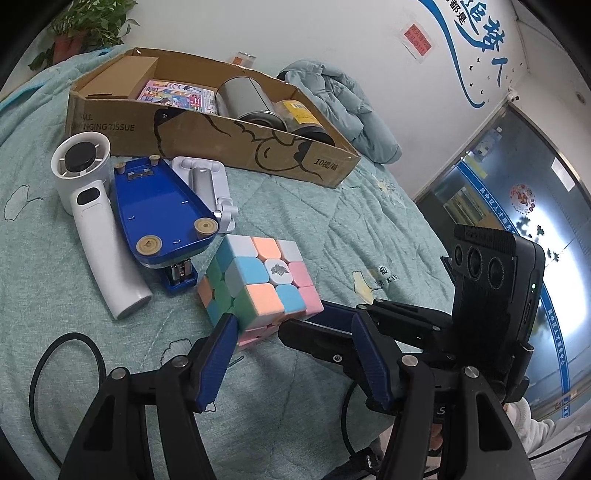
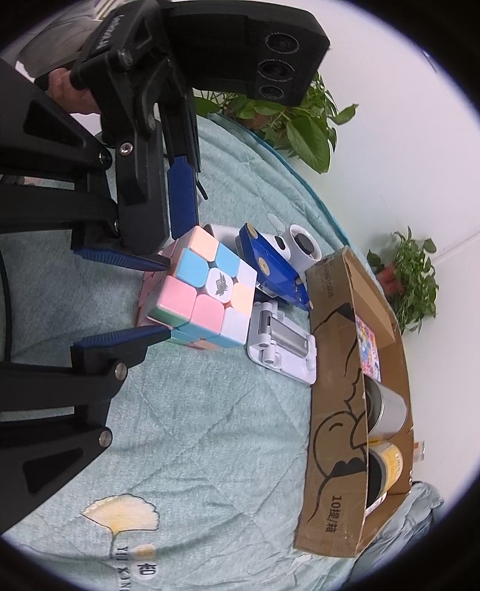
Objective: Organize rigid objects
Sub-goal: 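Hold the Rubik's cube raised in the left tool, then carry the pastel Rubik's cube with the left tool over the box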
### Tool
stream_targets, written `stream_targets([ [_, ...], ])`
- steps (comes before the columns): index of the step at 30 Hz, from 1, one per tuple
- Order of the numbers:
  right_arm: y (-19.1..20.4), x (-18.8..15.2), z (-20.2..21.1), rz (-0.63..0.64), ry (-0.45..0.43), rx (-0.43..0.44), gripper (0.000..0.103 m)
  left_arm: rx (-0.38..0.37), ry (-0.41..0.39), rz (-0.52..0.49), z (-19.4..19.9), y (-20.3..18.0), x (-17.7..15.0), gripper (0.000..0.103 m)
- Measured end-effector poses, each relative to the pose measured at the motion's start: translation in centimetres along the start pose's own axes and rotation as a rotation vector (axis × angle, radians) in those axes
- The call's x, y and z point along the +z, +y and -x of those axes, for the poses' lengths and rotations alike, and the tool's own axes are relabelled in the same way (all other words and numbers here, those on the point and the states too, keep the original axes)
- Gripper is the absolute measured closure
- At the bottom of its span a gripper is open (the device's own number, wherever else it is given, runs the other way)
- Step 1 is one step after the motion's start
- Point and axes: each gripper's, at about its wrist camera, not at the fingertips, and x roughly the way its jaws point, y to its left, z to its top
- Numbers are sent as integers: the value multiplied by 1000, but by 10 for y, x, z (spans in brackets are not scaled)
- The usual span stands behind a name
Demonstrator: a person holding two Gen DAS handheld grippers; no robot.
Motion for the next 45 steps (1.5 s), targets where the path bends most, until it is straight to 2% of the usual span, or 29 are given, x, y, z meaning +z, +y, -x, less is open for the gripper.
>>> stream_targets([
  [6, -1, -2, -2, 21, 6, 11, 73, -32, 14, 12, 1, 9, -2, 43],
  [10, -2, -7, -8, 66, 36, -15, 71, -24, 21, 5, -2, 8, -6, 43],
  [19, 0, -7, -12, 107, 2, -42, 71, -15, 26, -6, -4, 7, -6, 43],
  [26, -8, -4, -20, 147, 52, -34, 71, -23, 28, 0, -6, 7, -5, 43],
  [40, -4, -2, -22, 226, 36, -52, 67, -18, 30, 4, -6, 10, 0, 43],
  [41, -4, -1, -22, 231, 34, -57, 66, -18, 29, 3, -6, 10, 0, 43],
  [42, -4, -1, -21, 238, 33, -64, 61, -18, 29, 3, -6, 10, 1, 43],
  [45, -4, 3, -21, 269, 28, -91, 38, -19, 29, 5, -6, 10, 1, 43],
])
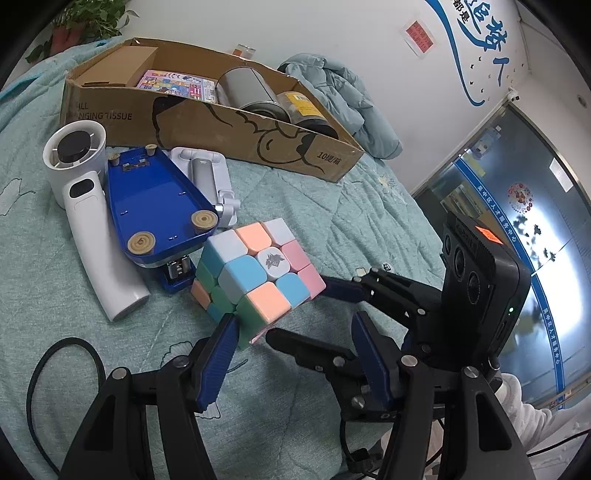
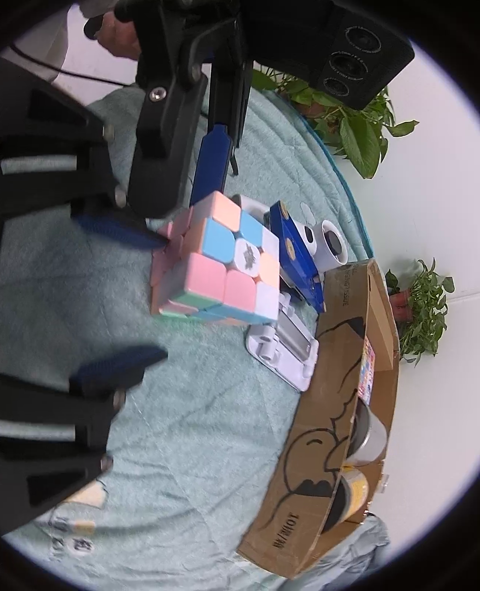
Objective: Organize rigid objects
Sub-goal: 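Carry the pastel Rubik's cube with the left tool over the box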
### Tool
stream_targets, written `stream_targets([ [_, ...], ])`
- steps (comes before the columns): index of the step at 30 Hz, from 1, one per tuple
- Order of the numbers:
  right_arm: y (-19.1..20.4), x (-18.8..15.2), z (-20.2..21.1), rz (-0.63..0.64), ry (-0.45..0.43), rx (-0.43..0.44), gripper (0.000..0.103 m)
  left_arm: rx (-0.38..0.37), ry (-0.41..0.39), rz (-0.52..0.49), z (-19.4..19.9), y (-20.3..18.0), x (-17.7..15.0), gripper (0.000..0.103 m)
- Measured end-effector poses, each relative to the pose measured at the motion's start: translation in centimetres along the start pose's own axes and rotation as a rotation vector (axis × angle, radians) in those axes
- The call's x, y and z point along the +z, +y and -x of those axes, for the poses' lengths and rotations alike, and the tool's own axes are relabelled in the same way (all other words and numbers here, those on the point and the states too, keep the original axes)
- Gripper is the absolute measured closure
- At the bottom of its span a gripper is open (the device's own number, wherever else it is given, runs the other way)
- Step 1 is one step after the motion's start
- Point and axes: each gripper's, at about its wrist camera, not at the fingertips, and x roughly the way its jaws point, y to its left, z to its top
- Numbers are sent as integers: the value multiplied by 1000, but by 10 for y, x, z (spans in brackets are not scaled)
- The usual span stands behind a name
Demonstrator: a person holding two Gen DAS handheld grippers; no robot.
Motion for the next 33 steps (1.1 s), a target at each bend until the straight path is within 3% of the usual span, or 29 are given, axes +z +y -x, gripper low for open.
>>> stream_targets([
  [5, 6, 4, -9, 40, 23, 52, 39, -4, 3, 5, -1, 0, -1, 43],
  [6, 9, 4, -11, 50, 29, 58, 46, -5, 3, 5, -1, 0, -1, 43],
  [11, 14, 1, -10, 66, 25, 33, 54, 16, -5, 2, 0, -2, -2, 43],
  [13, 16, -1, -8, 61, 20, 8, 68, 26, -11, 3, 0, -1, -1, 43],
  [16, 15, -4, -5, 29, 12, -13, 72, 24, -10, 0, -1, -3, -2, 43],
  [22, 21, -7, -6, 9, 10, -59, 73, 53, 1, -23, -6, -8, -6, 42],
  [26, 16, -7, -3, -26, 5, -33, 72, 23, 11, -3, -4, 0, -5, 43],
  [30, 11, -5, 6, -39, -24, 14, 71, 15, -38, 13, 11, 9, 0, 39],
  [33, 7, -1, 7, -26, -23, 18, 45, -1, -34, 42, 11, 15, 4, 39],
])
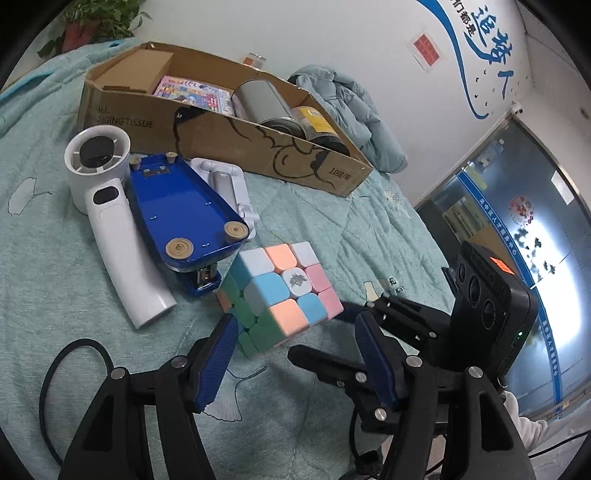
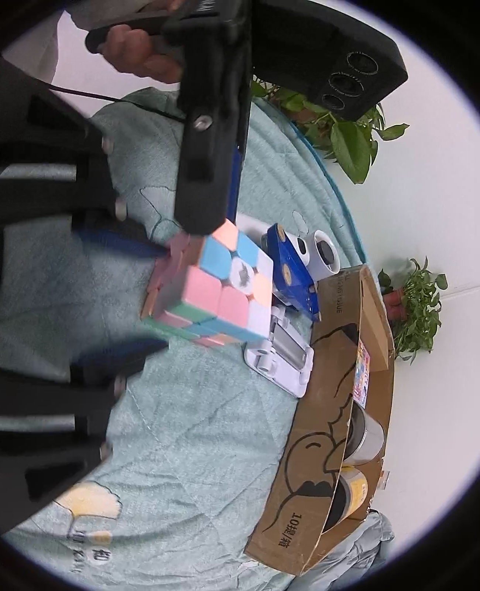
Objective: Organize rigid objects
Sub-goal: 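Carry the pastel Rubik's cube with the left tool over the box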
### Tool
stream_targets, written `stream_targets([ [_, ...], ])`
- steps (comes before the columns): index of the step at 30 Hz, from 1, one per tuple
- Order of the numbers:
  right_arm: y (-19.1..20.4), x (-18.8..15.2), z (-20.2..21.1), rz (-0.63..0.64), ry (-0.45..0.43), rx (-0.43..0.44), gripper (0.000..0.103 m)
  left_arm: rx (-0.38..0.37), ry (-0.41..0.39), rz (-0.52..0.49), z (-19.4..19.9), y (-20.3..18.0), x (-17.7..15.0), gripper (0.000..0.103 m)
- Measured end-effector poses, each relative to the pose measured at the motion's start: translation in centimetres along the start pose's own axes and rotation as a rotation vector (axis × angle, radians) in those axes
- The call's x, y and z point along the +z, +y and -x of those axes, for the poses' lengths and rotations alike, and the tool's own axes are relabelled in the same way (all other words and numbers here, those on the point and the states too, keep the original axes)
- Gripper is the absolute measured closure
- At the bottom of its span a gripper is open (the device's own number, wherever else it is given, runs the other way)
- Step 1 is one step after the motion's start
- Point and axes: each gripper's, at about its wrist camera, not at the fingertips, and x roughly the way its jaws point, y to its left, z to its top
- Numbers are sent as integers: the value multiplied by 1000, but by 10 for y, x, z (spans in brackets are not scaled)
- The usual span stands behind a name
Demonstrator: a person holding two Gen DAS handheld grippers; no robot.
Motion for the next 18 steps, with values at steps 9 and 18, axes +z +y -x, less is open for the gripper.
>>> stream_targets([
  [9, 7, 12, -16, 61, 14, 18, 42, -22, 17, 46, -25, 3, 7, 39],
  [18, 21, 14, 9, 45, -100, -52, 51, 56, -13, -5, -14, -17, 5, 40],
])
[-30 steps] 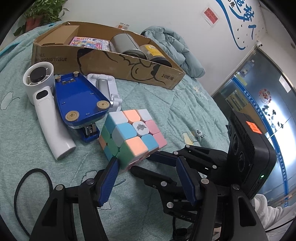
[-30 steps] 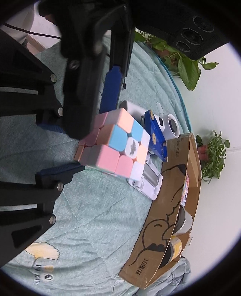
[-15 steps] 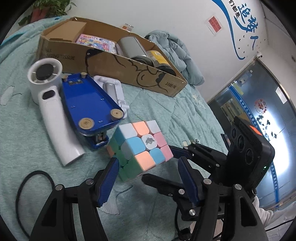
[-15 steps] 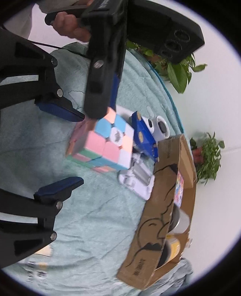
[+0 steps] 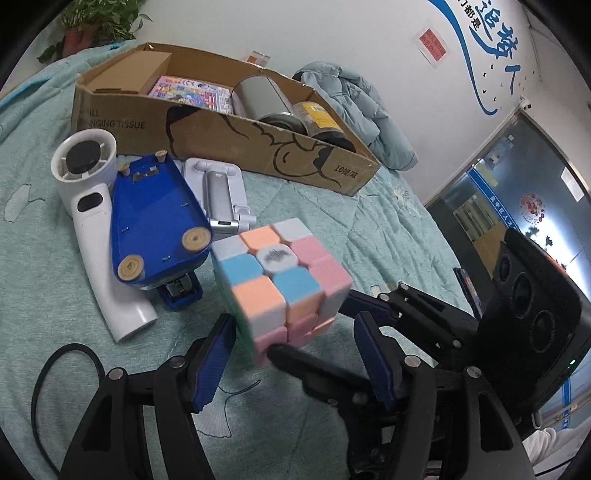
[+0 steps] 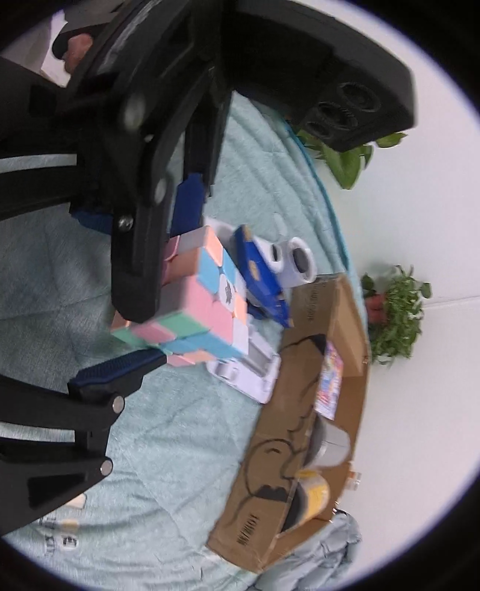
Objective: Organize rigid objects
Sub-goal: 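Carry the pastel Rubik's cube with the left tool over the box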
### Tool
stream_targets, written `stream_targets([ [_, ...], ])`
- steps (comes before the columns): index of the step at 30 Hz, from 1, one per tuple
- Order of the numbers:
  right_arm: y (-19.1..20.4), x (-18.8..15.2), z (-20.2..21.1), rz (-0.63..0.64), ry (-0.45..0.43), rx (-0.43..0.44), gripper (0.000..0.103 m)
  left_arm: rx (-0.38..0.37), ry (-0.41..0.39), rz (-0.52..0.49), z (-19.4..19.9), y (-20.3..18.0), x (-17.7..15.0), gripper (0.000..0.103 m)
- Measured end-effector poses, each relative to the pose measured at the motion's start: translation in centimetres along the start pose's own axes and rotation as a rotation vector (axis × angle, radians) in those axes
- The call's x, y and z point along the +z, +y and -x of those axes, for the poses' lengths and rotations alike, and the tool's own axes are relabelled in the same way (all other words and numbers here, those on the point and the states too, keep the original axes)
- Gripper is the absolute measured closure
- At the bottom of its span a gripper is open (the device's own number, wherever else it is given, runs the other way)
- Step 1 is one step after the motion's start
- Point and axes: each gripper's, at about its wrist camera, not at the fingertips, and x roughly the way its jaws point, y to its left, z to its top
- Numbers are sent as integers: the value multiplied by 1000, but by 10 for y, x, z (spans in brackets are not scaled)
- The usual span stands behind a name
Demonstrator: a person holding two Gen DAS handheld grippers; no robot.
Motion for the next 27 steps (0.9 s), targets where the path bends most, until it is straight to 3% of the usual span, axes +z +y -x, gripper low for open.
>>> stream_targets([
  [15, 7, 49, 16, 11, -90, -45, 54, 51, -94, -15, 43, -13, 43, 46],
  [27, -1, 117, -3, 13, -186, -80, 54, 105, -167, -86, 69, -1, 134, 50],
])
